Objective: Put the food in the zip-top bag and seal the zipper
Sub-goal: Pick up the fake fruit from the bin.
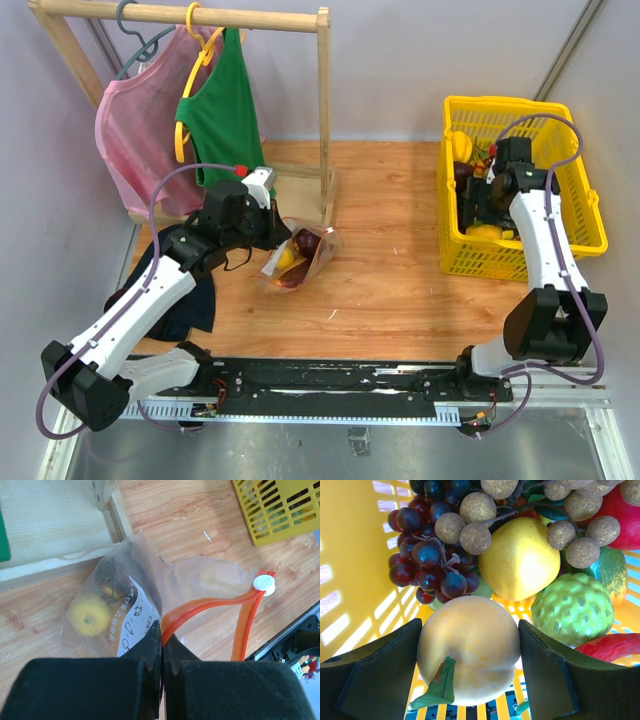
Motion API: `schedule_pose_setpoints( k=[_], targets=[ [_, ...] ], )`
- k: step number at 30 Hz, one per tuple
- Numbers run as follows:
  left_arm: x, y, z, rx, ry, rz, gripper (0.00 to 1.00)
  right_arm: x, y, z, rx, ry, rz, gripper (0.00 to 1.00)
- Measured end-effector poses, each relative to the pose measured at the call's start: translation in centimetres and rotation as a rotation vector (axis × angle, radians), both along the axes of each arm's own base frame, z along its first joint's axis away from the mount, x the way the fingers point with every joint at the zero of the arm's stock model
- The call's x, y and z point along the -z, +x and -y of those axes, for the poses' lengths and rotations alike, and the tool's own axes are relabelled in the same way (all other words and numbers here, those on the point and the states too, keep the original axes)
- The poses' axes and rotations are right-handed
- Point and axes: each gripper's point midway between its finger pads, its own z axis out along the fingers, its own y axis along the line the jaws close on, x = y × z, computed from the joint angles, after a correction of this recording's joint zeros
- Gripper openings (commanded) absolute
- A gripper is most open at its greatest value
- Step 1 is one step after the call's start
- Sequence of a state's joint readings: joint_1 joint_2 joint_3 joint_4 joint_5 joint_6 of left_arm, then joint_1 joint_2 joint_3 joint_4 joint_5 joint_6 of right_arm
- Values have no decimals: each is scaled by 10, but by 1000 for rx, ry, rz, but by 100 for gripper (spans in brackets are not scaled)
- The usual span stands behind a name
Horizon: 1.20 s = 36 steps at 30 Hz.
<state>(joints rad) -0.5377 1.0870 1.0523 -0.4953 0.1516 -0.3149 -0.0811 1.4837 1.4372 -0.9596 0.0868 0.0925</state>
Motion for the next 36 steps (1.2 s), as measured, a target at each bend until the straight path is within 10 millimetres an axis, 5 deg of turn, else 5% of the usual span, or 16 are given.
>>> schedule_pose_setpoints(
  k=[7, 17, 23, 27, 36],
  targets=[
    [0, 0, -1, 0, -2, -1, 0, -28, 2, -4, 10, 18, 125, 49],
    [-2, -2, 8, 31, -34, -30, 0, -94, 3, -13, 15, 57, 429, 46],
    [-22, 6, 13, -4, -46, -27, 0, -126, 2, -25, -22, 91, 561, 45],
    [-37, 9, 20, -19, -59, -16, 0, -142, -1, -50, -103, 136, 618, 45],
    [-34, 12, 33, -62, -52, -70, 0, -177, -23, -147, -430, 293, 727, 44]
  ],
)
